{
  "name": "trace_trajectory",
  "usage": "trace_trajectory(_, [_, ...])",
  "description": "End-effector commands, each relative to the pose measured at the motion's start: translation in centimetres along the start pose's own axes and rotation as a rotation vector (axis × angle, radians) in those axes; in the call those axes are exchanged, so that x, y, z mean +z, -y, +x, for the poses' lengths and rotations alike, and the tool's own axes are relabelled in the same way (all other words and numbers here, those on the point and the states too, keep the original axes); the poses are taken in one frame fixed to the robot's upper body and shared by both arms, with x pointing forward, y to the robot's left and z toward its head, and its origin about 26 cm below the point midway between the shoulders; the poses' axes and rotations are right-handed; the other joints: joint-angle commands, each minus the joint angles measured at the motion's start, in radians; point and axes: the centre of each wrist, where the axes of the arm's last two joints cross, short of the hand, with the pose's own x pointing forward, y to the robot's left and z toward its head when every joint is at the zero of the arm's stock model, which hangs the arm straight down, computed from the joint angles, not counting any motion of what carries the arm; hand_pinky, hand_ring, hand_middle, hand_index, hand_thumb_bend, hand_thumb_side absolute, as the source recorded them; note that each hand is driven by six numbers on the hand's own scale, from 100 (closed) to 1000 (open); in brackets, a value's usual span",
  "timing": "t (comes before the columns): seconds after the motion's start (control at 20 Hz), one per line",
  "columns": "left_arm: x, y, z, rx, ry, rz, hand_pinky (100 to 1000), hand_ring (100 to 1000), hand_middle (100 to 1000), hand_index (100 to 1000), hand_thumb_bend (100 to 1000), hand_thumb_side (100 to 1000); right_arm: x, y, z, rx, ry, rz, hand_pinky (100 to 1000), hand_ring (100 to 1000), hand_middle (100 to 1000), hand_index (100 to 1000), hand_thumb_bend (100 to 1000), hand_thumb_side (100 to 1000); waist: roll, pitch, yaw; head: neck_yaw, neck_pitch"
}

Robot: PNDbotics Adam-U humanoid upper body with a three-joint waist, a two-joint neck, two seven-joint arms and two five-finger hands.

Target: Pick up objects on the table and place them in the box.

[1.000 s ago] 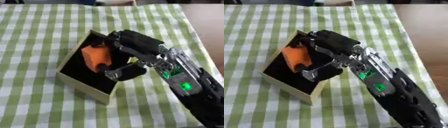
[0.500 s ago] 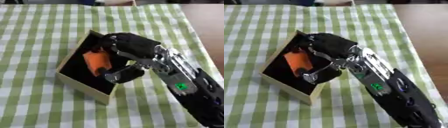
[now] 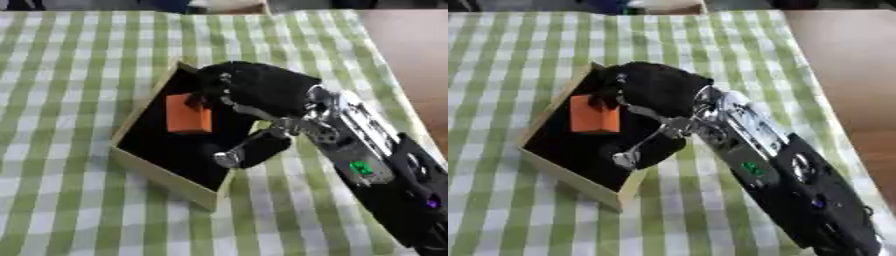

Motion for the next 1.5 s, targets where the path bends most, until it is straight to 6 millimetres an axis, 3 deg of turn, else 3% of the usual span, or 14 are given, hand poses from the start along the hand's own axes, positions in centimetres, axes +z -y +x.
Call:
trace_trajectory(0.05, [-0.7,-0.2,0.5,0.007,0.027,0.009,755,700,748,752,427,610,0.5,1.4,-0.1,0.025,-0.007,-0.05,909,954,846,874,260,598,0.005,-0.023,0.0,0.0,-0.015])
trace_trajectory(0.35, [-0.6,-0.3,0.4,0.004,0.025,0.011,755,700,748,752,426,609,1.6,3.1,-1.0,-0.009,-0.058,-0.243,829,877,802,862,189,587,0.007,-0.027,-0.004,0.006,-0.02])
trace_trajectory(0.4, [-0.6,-0.3,0.4,0.004,0.024,0.011,755,700,748,752,426,609,1.8,3.3,-1.2,-0.025,-0.065,-0.293,806,859,797,859,113,603,0.007,-0.028,-0.005,0.008,-0.022])
trace_trajectory(0.45, [-0.6,-0.3,0.4,0.003,0.023,0.012,755,699,748,752,427,609,2.0,3.5,-1.6,-0.045,-0.07,-0.345,801,854,792,856,173,561,0.008,-0.028,-0.006,0.01,-0.024])
trace_trajectory(0.6, [-0.5,-0.4,0.3,0.001,0.02,0.013,755,699,748,752,425,610,2.7,3.8,-2.4,-0.102,-0.07,-0.448,787,860,802,860,166,594,0.011,-0.028,-0.009,0.018,-0.028])
trace_trajectory(0.7, [-0.5,-0.3,0.4,0.002,0.02,0.013,756,700,748,752,424,610,2.9,3.8,-2.6,-0.116,-0.055,-0.437,808,901,831,883,181,660,0.012,-0.029,-0.011,0.019,-0.032])
trace_trajectory(1.5, [-0.5,-0.1,0.4,0.014,0.02,0.01,756,700,749,751,420,612,1.7,1.1,-0.6,-0.241,0.067,-0.156,832,934,796,841,132,743,0.004,-0.025,-0.001,0.008,-0.032])
